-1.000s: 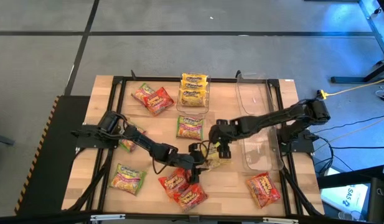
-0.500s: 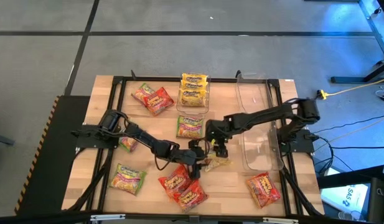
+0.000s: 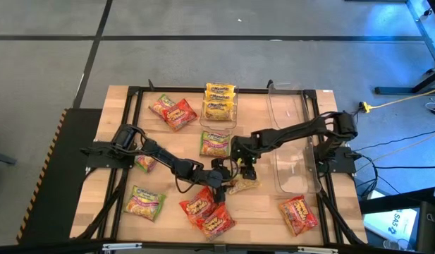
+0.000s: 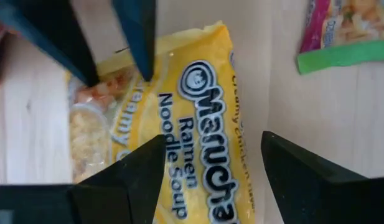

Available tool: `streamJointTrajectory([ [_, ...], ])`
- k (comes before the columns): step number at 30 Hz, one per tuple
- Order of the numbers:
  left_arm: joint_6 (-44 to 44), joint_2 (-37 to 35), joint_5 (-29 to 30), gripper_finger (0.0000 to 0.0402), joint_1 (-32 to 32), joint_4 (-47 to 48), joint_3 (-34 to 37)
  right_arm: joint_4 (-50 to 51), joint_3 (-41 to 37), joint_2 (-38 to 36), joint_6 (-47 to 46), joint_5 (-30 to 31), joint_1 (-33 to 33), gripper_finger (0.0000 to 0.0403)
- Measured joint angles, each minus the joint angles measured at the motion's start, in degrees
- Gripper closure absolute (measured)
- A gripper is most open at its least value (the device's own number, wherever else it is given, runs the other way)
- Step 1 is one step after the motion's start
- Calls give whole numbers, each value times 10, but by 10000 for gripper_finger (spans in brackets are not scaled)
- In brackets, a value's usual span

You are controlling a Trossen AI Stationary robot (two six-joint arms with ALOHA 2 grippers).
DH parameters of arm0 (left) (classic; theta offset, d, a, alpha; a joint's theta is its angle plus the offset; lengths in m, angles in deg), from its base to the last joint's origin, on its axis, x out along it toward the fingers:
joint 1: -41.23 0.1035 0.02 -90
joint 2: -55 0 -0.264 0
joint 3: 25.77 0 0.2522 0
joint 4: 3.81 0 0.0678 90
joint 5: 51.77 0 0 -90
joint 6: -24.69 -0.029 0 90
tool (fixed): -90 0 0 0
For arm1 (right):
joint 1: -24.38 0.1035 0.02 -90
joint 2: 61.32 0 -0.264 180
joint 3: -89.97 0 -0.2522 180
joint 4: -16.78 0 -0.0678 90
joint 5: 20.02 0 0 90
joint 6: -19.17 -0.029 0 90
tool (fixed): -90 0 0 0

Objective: Sort Maruchan noodles
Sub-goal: Put the yellow noodle pack into the top left transparent bin

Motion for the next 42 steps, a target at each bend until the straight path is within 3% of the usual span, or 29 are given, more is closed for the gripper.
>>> streamJointTrajectory([
  [3,0,0,5,227,0,0,0,6,0,8,-18,-14,-11,164],
  [15,0,0,9,227,0,4,0,14,2,69,-26,-209,-51,164],
  [27,-1,0,9,227,1,4,0,-6,1,100,6,-273,-50,174],
  [32,-14,0,10,227,2,3,0,-12,0,103,20,-291,-48,227],
  [42,-30,-14,10,227,3,44,0,-8,-1,102,60,-324,-48,382],
])
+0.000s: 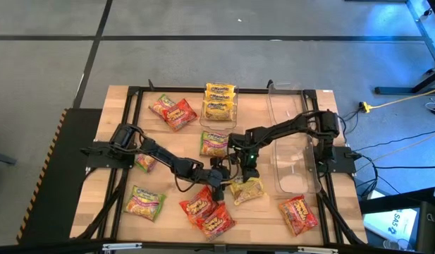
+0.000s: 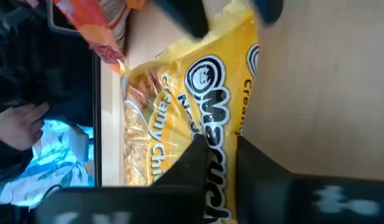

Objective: Sort Maruchan noodles
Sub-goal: Put the yellow noodle pack into the top left transparent bin

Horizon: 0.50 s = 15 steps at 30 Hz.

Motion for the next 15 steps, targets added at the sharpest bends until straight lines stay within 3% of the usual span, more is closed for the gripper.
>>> streamJointTrajectory([
  [3,3,-30,-1,227,-1,52,0,3,0,-10,15,10,1,395],
  [9,16,-102,6,227,-27,150,0,25,-1,-70,31,111,20,399],
  [15,55,-133,99,227,-78,215,1,38,-1,-150,35,250,41,401],
])
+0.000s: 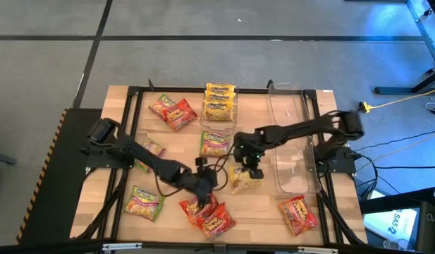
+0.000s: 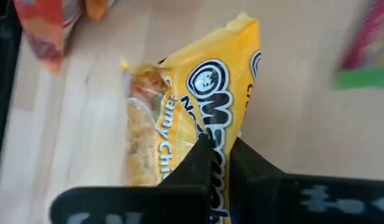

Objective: Sort Maruchan noodles
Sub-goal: Put the yellow noodle pack into the top left transparent bin

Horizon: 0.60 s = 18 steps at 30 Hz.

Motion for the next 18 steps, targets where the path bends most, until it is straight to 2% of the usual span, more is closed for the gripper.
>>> streamJointTrajectory([
  [7,8,0,134,227,-55,6,0,10,0,-85,1,131,3,401],
  [11,4,0,213,227,-67,6,0,11,0,-122,0,184,3,402],
  [14,4,0,239,227,-71,10,0,10,4,-148,0,223,2,402],
  [18,5,1,232,227,-70,11,0,10,24,-168,1,269,-8,402],
])
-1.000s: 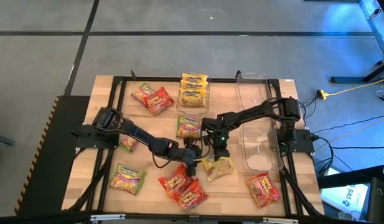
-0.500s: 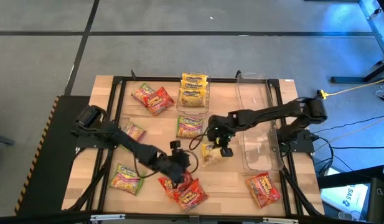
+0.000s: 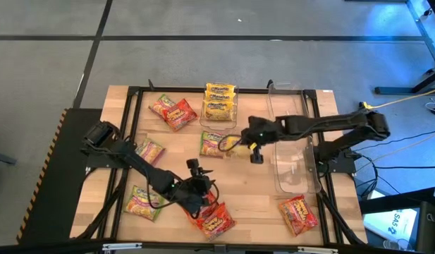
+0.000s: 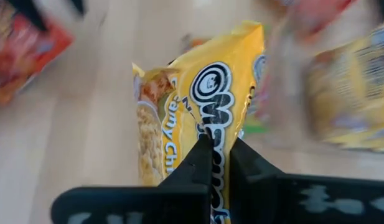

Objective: Sort Maruchan noodles
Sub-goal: Put the yellow noodle pack into the top left transparent bin

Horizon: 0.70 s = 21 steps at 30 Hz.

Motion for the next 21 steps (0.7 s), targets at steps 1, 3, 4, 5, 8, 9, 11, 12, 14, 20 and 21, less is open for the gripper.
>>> streamJointTrajectory([
  [1,0,0,-2,227,0,0,0,-2,8,-3,3,10,-4,402],
  [3,0,0,-3,227,0,-1,0,-3,24,-6,13,27,-14,402],
  [4,0,0,-4,227,0,-1,0,-4,33,-6,17,33,-19,403],
  [5,0,0,-6,227,0,-1,0,-5,42,-6,23,38,-25,403],
  [8,1,0,-6,227,0,-2,0,-18,64,-6,42,47,-45,403],
  [9,1,0,-6,227,0,-2,0,-28,69,-6,46,48,-53,403],
  [11,2,0,-6,227,0,-2,0,-45,75,-6,57,47,-70,403],
  [12,2,0,-6,227,0,-2,0,-52,78,-6,60,48,-80,403],
  [14,2,0,-6,227,0,-2,0,-74,80,-6,72,48,-100,403],
  [20,0,1,-6,227,1,-3,0,-143,80,17,103,48,-148,403],
  [21,0,1,-6,227,2,-3,0,-152,80,23,108,47,-154,403],
])
